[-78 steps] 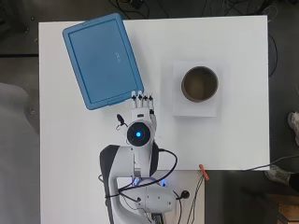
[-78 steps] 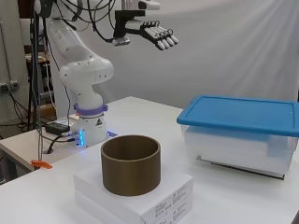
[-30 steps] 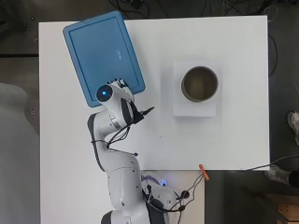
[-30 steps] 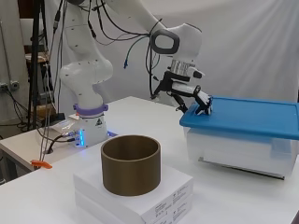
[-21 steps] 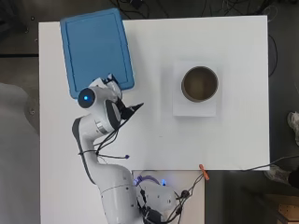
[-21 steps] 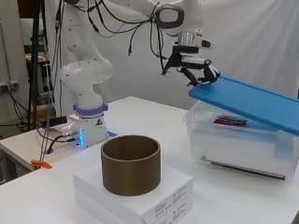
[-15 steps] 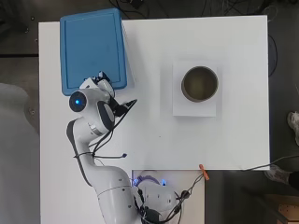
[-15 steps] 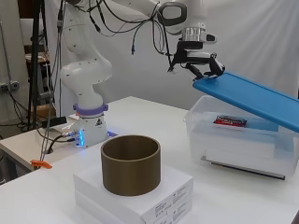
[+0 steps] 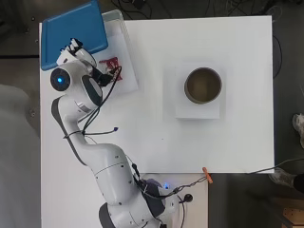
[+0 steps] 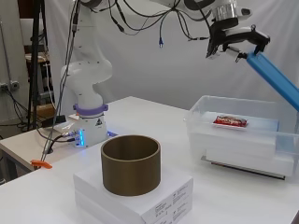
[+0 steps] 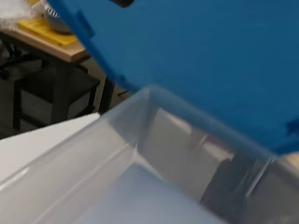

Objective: Teleoperate dual arm-hand system to remove items from a box

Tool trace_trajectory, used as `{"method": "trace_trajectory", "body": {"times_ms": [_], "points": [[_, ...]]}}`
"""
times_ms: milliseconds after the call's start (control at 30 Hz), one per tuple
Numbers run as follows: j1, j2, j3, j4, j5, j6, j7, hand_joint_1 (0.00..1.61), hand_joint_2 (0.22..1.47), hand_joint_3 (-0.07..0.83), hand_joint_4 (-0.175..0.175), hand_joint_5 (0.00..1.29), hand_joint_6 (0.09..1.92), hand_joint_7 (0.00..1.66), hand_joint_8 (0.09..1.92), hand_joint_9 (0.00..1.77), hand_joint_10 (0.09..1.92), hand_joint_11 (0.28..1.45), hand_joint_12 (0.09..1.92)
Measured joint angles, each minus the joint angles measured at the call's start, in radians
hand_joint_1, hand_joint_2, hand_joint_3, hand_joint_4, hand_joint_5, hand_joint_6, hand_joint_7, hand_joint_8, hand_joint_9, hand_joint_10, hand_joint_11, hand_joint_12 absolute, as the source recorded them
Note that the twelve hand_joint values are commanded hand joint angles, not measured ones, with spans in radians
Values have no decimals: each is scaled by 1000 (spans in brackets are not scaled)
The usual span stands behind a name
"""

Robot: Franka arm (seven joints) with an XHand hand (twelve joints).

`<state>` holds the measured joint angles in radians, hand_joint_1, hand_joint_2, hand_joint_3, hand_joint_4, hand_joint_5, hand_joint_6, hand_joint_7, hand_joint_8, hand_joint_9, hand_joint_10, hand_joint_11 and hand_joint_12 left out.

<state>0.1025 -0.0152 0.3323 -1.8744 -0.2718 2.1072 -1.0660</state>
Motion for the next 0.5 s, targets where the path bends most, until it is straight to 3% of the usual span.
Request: {"method": "trace_trajectory", "body": {"times_ms": [67, 133, 200, 300, 333, 400, 500], "points": [[-88, 22, 95, 82, -35, 2, -11, 1230, 1274, -1, -50, 556, 1497, 700, 1415, 850, 1406, 566, 1151], [-232, 21, 259, 86, -35, 0, -31, 1174, 1269, -2, -30, 620, 1410, 749, 1433, 885, 1273, 581, 1172], [-421, 44, 518, 62, -59, -27, -24, 1149, 1265, 0, -36, 661, 1334, 770, 1471, 876, 1204, 572, 1085], [-688, 165, 958, 6, -130, -69, -7, 1174, 1254, 0, -114, 683, 1238, 801, 1493, 906, 1115, 582, 1065], [-772, 213, 1099, -18, -149, -82, -5, 1176, 1250, 0, -115, 683, 1236, 813, 1472, 935, 1036, 589, 1026], [-967, 324, 1390, -76, -200, -114, 10, 1284, 1209, 0, -122, 675, 1215, 794, 1361, 975, 1151, 605, 879], [-1172, 461, 1666, -140, -274, -169, 39, 1328, 1203, 2, -115, 646, 1284, 758, 1385, 958, 1212, 627, 786]]}}
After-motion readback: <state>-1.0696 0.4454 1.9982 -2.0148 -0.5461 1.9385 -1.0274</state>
